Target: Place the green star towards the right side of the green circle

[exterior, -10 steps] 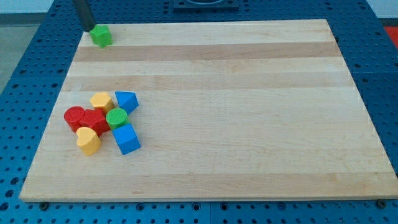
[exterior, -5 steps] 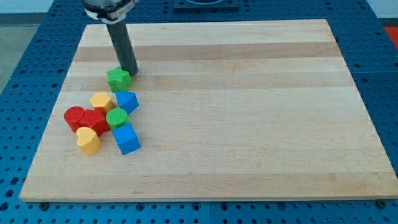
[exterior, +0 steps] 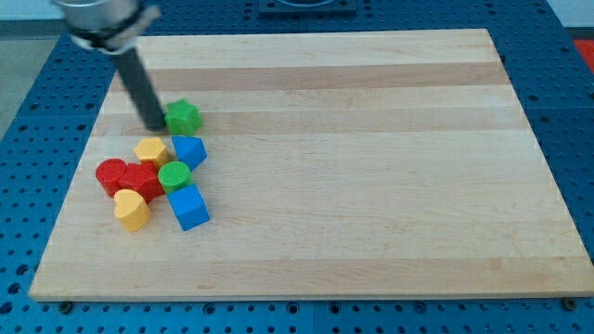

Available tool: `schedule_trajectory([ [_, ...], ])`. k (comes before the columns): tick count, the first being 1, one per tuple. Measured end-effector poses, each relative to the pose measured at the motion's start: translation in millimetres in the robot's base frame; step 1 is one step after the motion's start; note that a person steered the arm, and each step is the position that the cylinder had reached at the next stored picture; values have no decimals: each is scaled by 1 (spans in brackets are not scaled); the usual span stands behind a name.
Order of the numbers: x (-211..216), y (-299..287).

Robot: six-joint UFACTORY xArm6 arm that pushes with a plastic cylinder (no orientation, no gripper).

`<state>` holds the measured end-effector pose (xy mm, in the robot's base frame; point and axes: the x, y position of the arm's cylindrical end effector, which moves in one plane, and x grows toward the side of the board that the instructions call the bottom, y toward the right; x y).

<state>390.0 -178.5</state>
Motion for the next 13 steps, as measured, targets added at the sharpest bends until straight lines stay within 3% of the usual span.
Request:
schedule_trajectory([
  [1,1,73],
  [2,-5,61],
  [3,-45,20],
  [4,-73,34],
  [5,-42,99],
  [6,39,138],
  [7,88,152],
  [8,77,165],
  [9,65,222],
  [10,87,294],
  [11,136,302],
  [13,123,194],
])
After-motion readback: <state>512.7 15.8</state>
